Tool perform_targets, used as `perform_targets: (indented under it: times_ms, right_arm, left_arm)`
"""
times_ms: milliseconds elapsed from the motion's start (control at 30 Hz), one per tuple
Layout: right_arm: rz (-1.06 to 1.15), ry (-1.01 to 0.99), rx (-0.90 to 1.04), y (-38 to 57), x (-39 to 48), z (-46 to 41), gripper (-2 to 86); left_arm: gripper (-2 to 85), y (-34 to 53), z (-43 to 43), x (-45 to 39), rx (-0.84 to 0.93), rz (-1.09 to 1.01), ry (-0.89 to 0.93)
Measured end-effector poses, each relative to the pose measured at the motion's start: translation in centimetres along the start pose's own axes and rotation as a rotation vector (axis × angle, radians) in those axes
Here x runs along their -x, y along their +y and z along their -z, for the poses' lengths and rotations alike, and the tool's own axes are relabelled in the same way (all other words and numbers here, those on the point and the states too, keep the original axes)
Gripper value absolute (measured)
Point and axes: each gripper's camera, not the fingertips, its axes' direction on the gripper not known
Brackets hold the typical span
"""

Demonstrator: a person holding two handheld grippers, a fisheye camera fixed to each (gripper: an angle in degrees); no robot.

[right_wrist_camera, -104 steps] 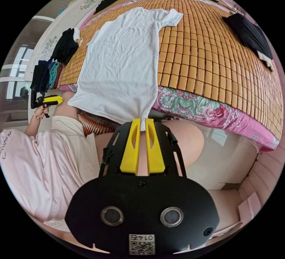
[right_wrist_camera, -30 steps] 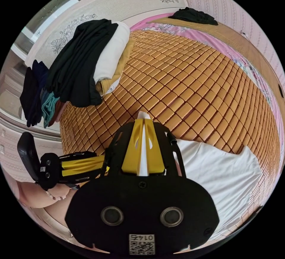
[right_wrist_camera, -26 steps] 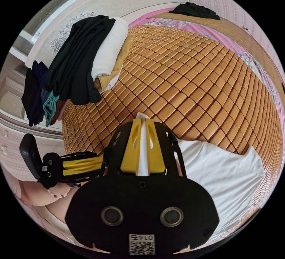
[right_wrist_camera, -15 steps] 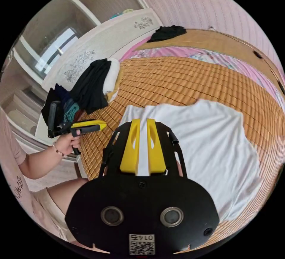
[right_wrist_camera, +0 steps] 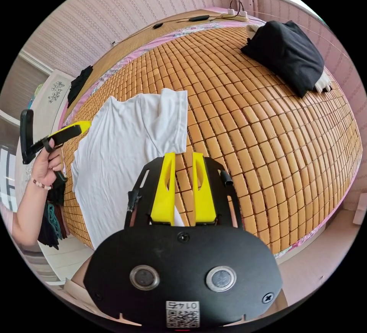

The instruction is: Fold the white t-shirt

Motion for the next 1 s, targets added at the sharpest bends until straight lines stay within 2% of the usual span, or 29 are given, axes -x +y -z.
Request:
perform_targets:
  times_ms: [167, 300, 467, 533, 633, 833, 933, 1000]
  right_arm:
    - [0.045, -0.018, -0.031, 0.3, -0.3, -0.3, 5.6]
    - [0.065, -0.028, -0.076, 1.4, -0.5, 0.3, 3.7]
    - [0.028, -0.08, -0.107, 2.8, -1.3, 1.0, 1.6]
    - [0.018, -0.103, -0.1, 3.1, -1.7, 1.2, 1.2]
    - [0.033, -0.091, -0.095, 3.5, -1.5, 1.7, 0.8]
    - [0.09, -0.058, -0.161, 5.6, 0.2, 3.4, 0.6]
    - [0.196, -0.077, -0.227, 6.9, 2.3, 5.4, 0.6]
    - [0.324, -0.128, -0.183, 7.8, 4.6, 5.9, 0.7]
  left_arm:
    - [4.9, -8.1, -6.7, -4.0, 0.079, -0.118, 0.063]
    - [6.6, -12.8, -12.1, -7.7, 0.207, -0.286, -0.031]
    - [3.8, -14.1, -16.4, -8.4, 0.339, -0.35, -0.13]
    - [0.8, -14.1, -16.5, -8.3, 0.329, -0.377, -0.08]
    - [-0.7, -14.4, -15.8, -7.2, 0.304, -0.301, -0.029]
    - [-1.0, -11.9, -9.2, -5.0, 0.106, -0.234, 0.095]
    - [-0.9, -7.8, -5.4, -3.6, 0.028, -0.148, 0.134]
    - [-0.8, -3.7, -3.1, -2.3, -0.004, -0.074, 0.073]
